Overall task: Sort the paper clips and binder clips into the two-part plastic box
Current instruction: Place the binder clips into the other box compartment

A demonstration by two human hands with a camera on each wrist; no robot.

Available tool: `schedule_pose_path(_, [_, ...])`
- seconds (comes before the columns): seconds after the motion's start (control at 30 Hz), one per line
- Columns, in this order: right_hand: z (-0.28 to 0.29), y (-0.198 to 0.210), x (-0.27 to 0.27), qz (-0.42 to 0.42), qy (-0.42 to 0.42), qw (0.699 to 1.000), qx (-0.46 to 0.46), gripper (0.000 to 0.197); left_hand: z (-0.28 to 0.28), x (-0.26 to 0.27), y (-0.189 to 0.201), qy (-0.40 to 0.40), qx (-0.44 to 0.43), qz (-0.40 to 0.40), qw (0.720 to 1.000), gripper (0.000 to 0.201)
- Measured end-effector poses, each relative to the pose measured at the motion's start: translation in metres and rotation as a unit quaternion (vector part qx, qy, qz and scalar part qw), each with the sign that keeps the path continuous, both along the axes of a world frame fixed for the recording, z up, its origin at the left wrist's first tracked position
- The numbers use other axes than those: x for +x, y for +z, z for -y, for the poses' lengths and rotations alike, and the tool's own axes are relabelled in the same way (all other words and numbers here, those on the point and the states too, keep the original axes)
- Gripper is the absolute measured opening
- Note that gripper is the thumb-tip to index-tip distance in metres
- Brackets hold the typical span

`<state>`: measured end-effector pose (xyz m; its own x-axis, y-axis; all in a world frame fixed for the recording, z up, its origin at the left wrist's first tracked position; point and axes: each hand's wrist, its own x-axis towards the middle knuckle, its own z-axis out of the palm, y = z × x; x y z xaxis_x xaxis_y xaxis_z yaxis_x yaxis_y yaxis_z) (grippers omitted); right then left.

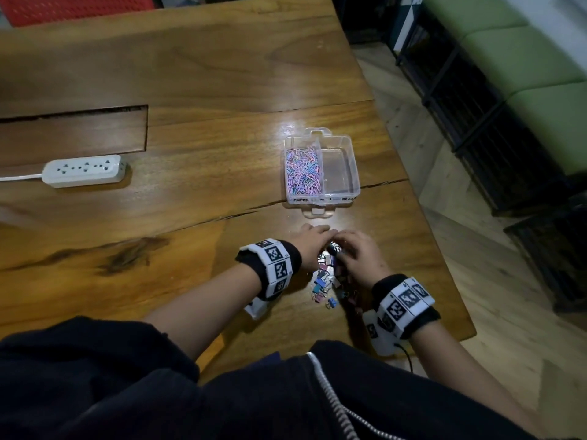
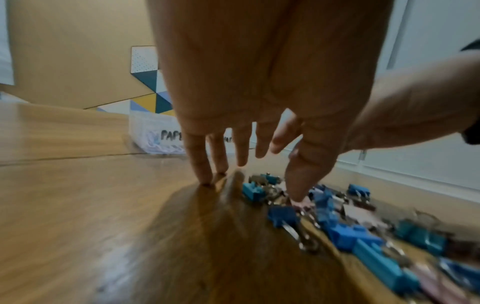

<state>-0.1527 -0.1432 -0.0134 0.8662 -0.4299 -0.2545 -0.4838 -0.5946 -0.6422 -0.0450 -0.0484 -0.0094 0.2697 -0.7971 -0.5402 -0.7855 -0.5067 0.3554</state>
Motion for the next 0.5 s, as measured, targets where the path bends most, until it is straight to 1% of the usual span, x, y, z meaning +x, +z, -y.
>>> schedule_pose_path(0.07, [0.004,0.001,-0.015,0.027,-0.101,0.994,0.039,0.04,-0.001,-0.005,-0.004,-0.035,0.01,0.04,0.999,0.072])
schedule_pose_path(0.1, [0.005,0.001,-0.022,0.018,-0.121,0.992,0.036,0.045,-0.002,-0.009,-0.006,-0.047,0.004,0.064,0.997,0.066])
schedule_pose_path(0.17, [0.007,0.0,-0.031,-0.035,-0.095,0.995,0.004,0.057,-0.004,-0.018,-0.008,-0.048,-0.025,0.105,0.993,0.052])
schedule_pose_path(0.23, [0.009,-0.001,-0.033,-0.088,-0.05,0.995,-0.007,0.071,-0.006,-0.027,-0.009,-0.025,-0.05,0.116,0.992,0.041])
schedule_pose_path(0.3, [0.009,-0.002,-0.029,-0.119,-0.024,0.992,-0.017,0.078,-0.008,-0.032,-0.008,0.002,-0.056,0.1,0.993,0.036])
schedule_pose_path(0.37, [0.006,-0.004,-0.023,-0.144,0.002,0.989,-0.032,0.079,-0.01,-0.033,-0.006,0.032,-0.057,0.077,0.995,0.03])
schedule_pose_path(0.43, [0.002,-0.006,-0.017,-0.152,0.021,0.987,-0.042,0.075,-0.013,-0.029,-0.004,0.069,-0.054,0.034,0.996,0.024])
schedule_pose_path(0.5, [-0.002,-0.006,-0.012,-0.143,0.033,0.988,-0.057,0.065,-0.017,-0.023,-0.002,0.112,-0.046,-0.026,0.992,0.015])
